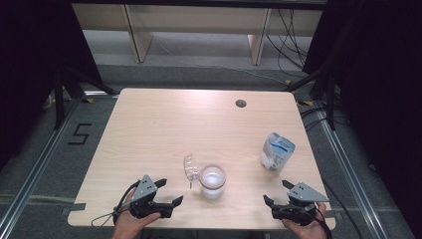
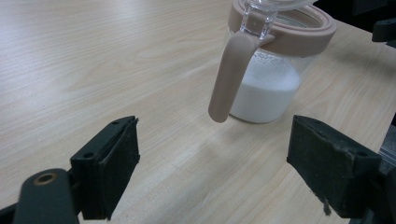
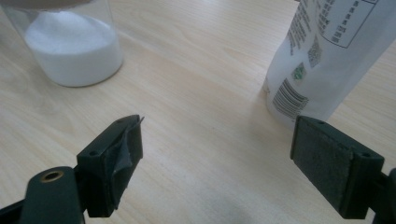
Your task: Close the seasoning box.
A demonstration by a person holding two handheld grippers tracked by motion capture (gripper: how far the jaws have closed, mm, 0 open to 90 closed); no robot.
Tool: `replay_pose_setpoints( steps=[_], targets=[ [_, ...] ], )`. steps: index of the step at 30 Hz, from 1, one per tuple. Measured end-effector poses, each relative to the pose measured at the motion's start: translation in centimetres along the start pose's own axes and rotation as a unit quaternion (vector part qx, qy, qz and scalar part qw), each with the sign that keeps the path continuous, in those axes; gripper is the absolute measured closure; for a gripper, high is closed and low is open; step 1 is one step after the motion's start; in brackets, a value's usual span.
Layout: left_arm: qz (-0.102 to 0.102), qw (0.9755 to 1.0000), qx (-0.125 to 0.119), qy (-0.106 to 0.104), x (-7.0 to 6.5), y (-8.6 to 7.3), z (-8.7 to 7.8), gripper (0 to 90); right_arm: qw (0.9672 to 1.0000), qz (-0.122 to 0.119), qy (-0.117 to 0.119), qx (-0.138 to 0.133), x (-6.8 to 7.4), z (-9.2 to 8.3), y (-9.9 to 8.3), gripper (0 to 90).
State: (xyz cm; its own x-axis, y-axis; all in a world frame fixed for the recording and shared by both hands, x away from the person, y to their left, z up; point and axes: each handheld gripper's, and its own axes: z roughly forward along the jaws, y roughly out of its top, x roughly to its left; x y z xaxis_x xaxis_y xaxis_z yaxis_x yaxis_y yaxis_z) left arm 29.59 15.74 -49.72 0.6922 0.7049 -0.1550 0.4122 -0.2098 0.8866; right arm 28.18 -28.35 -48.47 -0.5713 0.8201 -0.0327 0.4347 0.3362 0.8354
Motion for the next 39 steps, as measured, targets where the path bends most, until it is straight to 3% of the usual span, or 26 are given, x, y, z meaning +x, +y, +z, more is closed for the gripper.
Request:
replay_pose_setpoints(
  steps=[1, 4, 6, 7, 10, 11, 12, 13, 14, 15, 17, 22, 25, 27, 28, 30, 33, 35, 36, 39],
  targets=[
    [0.002, 1.0, 0.004, 0.003, 0.1, 0.0, -0.2, 16.4, 1.0, -0.002, 0.002, 0.0, 0.1, 0.0, 0.0, 17.8],
    [-0.019, 0.9998, -0.001, -0.003, 0.2, 0.1, -0.4, 20.1, 1.0, 0.0, 0.004, 0.005, 0.4, 0.0, 0.1, 17.8],
    [-0.03, 0.9995, -0.003, -0.007, 0.2, 0.3, -0.5, 23.3, 0.9999, -0.012, 0.006, 0.004, 0.5, 0.1, 0.1, 17.9],
    [-0.026, 0.9996, -0.003, -0.011, 0.4, 0.4, -0.6, 25.8, 0.9998, -0.017, 0.005, 0.002, 0.5, 0.1, 0.0, 17.9],
    [-0.042, 0.9991, -0.007, -0.009, 0.3, 0.7, -0.7, 35.2, 0.9998, -0.018, 0.012, 0.003, 0.6, 0.0, 0.0, 18.7],
    [-0.035, 0.9994, -0.003, -0.005, 0.3, 0.8, -0.9, 39.5, 0.9999, 0.001, 0.009, 0.008, 1.0, -0.1, 0.1, 18.9],
    [-0.025, 0.9996, -0.006, -0.008, 0.3, 1.0, -1.0, 44.1, 0.9998, -0.01, 0.015, 0.004, 0.8, 0.0, 0.1, 18.9],
    [-0.032, 0.9994, -0.008, -0.008, 0.1, 1.1, -1.1, 49.7, 0.9997, -0.023, 0.008, 0.001, 0.8, 0.0, 0.2, 19.0],
    [-0.027, 0.9996, -0.009, -0.006, 0.0, 1.3, -1.2, 53.8, 0.9995, -0.032, 0.006, -0.002, 0.7, 0.1, 0.2, 19.1],
    [-0.022, 0.9997, -0.01, -0.003, 0.0, 1.4, -1.3, 58.1, 0.9997, -0.021, 0.012, 0.005, 0.9, 0.2, 0.2, 19.3],
    [-0.007, 0.9999, -0.014, -0.004, -0.1, 1.7, -1.4, 65.5, 0.9996, -0.024, 0.012, 0.0, 1.0, 0.3, 0.2, 19.4],
    [-0.001, 0.9998, -0.019, -0.006, -0.2, 2.3, -1.0, 77.9, 0.9995, -0.026, 0.019, 0.004, 1.0, 0.3, 0.2, 19.6],
    [-0.003, 0.9997, -0.023, -0.007, -0.4, 2.6, -0.7, 82.7, 0.9995, -0.026, 0.019, 0.004, 1.1, 0.3, 0.2, 20.1],
    [-0.001, 0.9997, -0.024, -0.006, -0.5, 2.9, -0.6, 85.2, 0.9991, -0.04, 0.014, 0.003, 1.0, 0.4, 0.2, 20.5],
    [0.007, 0.9997, -0.024, -0.008, -0.4, 3.0, -0.6, 86.5, 0.9992, -0.036, 0.015, 0.006, 1.1, 0.4, 0.2, 20.7],
    [0.001, 0.9996, -0.025, -0.014, -0.6, 3.2, -0.5, 88.9, 0.9991, -0.035, 0.023, 0.008, 1.1, 0.4, 0.2, 21.1],
    [0.002, 0.9996, -0.024, -0.017, -1.1, 3.5, -0.4, 89.4, 0.9989, -0.041, 0.023, 0.009, 1.2, 0.5, 0.2, 21.5],
    [0.012, 0.9995, -0.024, -0.017, -1.1, 3.7, -0.4, 89.4, 0.9993, -0.03, 0.016, 0.013, 1.4, 0.4, 0.2, 21.6],
    [0.011, 0.9994, -0.026, -0.018, -1.2, 3.8, -0.3, 89.5, 0.9988, -0.046, 0.013, 0.006, 1.1, 0.5, 0.2, 21.6],
    [0.013, 0.9995, -0.026, -0.015, -1.2, 4.1, -0.2, 89.5, 0.9989, -0.041, 0.02, 0.011, 1.3, 0.6, 0.2, 21.8]
  ],
)
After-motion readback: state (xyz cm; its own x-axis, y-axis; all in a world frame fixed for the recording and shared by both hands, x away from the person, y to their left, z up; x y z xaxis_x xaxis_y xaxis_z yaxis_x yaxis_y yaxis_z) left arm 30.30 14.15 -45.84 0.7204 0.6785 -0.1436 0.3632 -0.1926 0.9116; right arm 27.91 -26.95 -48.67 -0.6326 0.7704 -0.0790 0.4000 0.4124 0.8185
